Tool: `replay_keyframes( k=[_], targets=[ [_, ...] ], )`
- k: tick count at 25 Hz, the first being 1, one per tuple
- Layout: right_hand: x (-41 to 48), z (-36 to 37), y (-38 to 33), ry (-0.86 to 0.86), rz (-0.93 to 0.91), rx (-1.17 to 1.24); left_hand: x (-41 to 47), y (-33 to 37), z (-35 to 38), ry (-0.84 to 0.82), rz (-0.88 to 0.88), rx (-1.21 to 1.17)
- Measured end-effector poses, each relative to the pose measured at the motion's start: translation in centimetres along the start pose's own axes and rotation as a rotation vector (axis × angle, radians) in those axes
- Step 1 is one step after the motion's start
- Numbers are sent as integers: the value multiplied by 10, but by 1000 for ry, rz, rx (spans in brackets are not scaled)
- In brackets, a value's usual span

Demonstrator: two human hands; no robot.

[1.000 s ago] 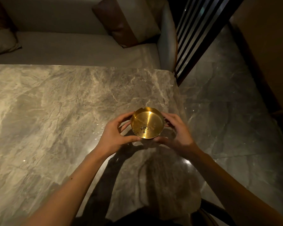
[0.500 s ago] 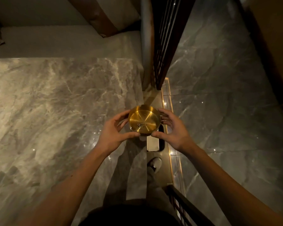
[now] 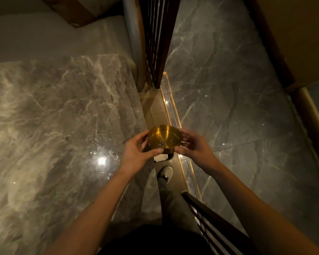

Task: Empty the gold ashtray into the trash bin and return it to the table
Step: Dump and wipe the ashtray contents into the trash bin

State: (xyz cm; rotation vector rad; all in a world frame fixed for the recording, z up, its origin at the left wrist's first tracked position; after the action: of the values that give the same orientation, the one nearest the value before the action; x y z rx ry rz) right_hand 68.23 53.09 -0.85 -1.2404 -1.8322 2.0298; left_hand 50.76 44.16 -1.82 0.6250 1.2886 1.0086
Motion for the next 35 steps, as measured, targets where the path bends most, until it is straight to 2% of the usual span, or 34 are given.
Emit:
replay_keyframes(
  k=[5,10,14,21,29,35],
  targets=[
    [10,-9,28,-34,61,33,19,-26,8,36,-67,36],
    [36,-43,70,-122,97,33,47,-57,33,146,-159,55],
    [66,-67,121,-220,143,60,80,-90,55,231,-214,35],
    [119,-97,223,-263,212,92,155,-179,71,294,-316,-26],
    [176,-85,322,-350,225,45,208,-293,48,309,-453,-22],
    [207,-57,373,-403,282,125,231,-338,24,293,-508,-70]
  ],
)
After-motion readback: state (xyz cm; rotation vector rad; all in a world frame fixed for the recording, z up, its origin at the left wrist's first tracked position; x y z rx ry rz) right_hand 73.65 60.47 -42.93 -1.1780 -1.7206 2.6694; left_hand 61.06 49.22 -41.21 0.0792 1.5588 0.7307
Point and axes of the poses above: each hand's wrist, its own x-axis towards the middle knuckle, its own z-axis out of the palm, y = z × x, the point moved 10 cm from there along x, towards the middle knuckle, and after that the axes turned 12 degrees about -y, right-handed, at the moved point
